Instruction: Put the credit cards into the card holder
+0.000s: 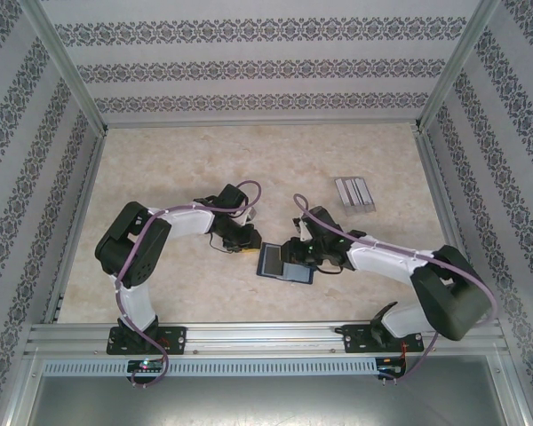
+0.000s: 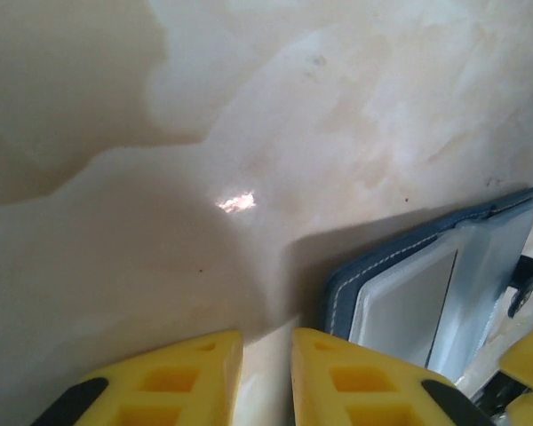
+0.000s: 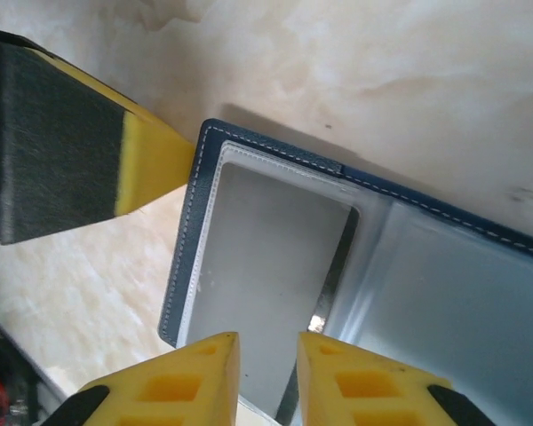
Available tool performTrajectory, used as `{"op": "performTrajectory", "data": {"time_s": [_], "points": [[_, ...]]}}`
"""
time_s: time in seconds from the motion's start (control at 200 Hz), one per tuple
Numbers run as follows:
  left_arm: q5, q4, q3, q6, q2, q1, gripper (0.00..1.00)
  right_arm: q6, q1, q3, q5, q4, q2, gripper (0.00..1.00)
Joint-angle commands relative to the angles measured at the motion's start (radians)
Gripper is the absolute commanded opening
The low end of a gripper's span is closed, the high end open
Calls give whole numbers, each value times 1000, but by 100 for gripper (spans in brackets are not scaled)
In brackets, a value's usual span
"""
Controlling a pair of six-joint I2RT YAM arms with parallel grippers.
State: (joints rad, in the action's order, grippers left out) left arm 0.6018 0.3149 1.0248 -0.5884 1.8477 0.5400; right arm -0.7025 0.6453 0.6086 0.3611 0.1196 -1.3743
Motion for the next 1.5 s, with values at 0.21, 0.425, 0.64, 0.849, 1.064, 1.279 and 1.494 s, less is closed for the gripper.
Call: {"op": "performTrajectory", "data": {"time_s": [0.21, 0.425, 0.64, 0.849, 1.064, 1.279, 1.494], "points": [[-94, 2, -27, 33, -35, 1, 38, 155, -58, 59, -288, 375, 157, 32], [-26, 23, -24, 75, -52, -3, 44, 159, -95, 44, -88, 304, 165, 26], [28, -100, -144, 38, -144, 0, 43, 106, -49, 13, -69, 278, 113, 32], [79, -68, -118, 59, -97, 5, 41, 17, 15, -51, -31, 213, 118, 35], [91, -63, -106, 57, -48, 25, 37, -12, 40, -110, -60, 196, 149, 41], [99, -71, -103, 55, -39, 40, 31, -29, 43, -121, -56, 106, 78, 41], [89, -99, -124, 32, -50, 49, 25, -7, 50, -68, -57, 103, 42, 31]]}}
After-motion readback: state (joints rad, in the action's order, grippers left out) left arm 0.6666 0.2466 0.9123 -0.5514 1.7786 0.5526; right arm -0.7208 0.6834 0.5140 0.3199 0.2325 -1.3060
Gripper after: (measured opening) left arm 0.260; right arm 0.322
